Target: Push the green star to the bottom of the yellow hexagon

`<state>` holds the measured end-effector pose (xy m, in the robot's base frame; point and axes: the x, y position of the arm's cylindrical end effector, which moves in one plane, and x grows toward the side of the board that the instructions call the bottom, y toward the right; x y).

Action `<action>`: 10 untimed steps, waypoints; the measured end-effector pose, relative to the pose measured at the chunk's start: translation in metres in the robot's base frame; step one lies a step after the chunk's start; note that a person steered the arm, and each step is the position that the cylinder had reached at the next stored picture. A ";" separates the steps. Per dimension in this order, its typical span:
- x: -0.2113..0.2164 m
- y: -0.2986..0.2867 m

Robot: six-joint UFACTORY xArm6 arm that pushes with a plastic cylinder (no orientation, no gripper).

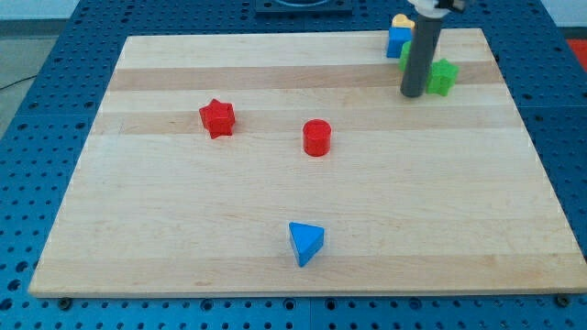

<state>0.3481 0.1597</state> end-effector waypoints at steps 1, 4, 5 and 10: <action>0.012 0.048; -0.005 0.058; 0.014 0.029; -0.065 0.047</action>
